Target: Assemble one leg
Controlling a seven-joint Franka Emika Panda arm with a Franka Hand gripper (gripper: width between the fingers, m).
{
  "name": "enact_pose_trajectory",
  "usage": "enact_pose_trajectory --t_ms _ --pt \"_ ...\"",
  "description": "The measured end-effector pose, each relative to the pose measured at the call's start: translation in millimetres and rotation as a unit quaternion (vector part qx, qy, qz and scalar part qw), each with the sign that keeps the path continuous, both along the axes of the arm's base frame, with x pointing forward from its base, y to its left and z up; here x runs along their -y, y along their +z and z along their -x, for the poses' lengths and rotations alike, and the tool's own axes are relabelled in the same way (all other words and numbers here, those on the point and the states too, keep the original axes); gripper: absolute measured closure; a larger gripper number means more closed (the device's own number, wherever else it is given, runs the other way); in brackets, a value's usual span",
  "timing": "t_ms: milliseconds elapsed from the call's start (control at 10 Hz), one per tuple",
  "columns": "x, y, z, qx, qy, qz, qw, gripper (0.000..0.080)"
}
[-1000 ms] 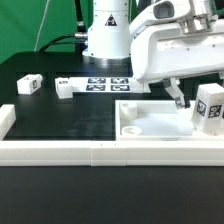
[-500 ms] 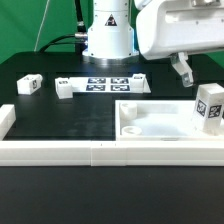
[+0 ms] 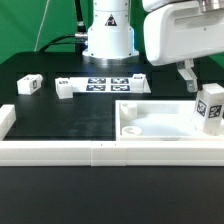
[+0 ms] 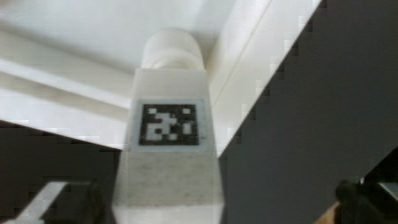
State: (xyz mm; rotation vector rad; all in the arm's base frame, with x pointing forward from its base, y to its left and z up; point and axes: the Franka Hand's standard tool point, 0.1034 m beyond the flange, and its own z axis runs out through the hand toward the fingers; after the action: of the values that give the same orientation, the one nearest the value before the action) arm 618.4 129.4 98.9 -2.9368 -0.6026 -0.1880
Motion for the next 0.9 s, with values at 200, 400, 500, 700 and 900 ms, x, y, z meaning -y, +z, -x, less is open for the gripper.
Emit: enact_pose_trajectory --t_ms 200,400,500,700,900 --pt "-2.9 0.2 0.0 -0.06 0.008 0.002 0.998 0.0151" --pt "-3.1 -0.3 -3.3 -0.071 0.011 0.001 0.997 0.0151" --pt "-3.1 -0.7 -3.2 -0.071 0.011 0.001 0.997 0.0151" --pt "-3.2 -1.8 -3.5 -0.07 0.007 0.002 0.997 0.0151" --pt "-2.9 -4.5 -8.3 -0.06 -0.011 0.007 0.998 0.0151"
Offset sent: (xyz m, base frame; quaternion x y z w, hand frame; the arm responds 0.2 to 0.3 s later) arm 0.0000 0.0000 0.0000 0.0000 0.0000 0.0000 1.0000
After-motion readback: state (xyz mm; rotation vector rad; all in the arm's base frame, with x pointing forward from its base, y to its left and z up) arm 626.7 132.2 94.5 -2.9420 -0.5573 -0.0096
